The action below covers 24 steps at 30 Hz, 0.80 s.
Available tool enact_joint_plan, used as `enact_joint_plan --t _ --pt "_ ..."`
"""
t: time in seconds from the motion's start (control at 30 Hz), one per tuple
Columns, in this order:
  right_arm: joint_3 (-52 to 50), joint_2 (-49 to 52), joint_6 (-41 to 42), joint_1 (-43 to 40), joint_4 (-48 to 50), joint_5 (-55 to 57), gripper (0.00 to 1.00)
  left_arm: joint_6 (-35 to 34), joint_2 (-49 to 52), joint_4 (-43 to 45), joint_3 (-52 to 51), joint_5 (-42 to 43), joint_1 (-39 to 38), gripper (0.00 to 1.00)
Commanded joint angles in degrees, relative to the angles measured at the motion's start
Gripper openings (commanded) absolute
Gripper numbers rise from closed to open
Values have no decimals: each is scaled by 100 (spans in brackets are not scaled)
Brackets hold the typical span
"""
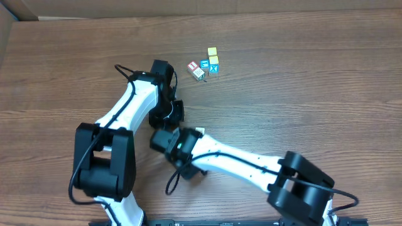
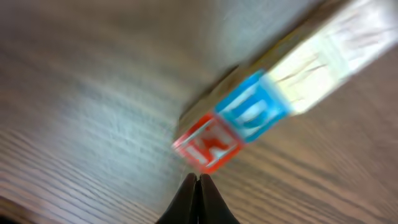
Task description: Flip 4 blocks
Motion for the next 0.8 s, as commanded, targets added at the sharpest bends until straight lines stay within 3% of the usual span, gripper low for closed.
enact_joint_plan --t 0.0,0.37,0.77 --pt "214 -531 754 -621 -39 7 4 125 369 -153 -31 61 13 4" --pt "-227 -498 1069 -2594 48 -935 4 881 756 -793 -31 966 -35 4" --pt "-1506 -487 1478 -3075 1200 -938 4 990 754 -1213 -31 946 -57 4"
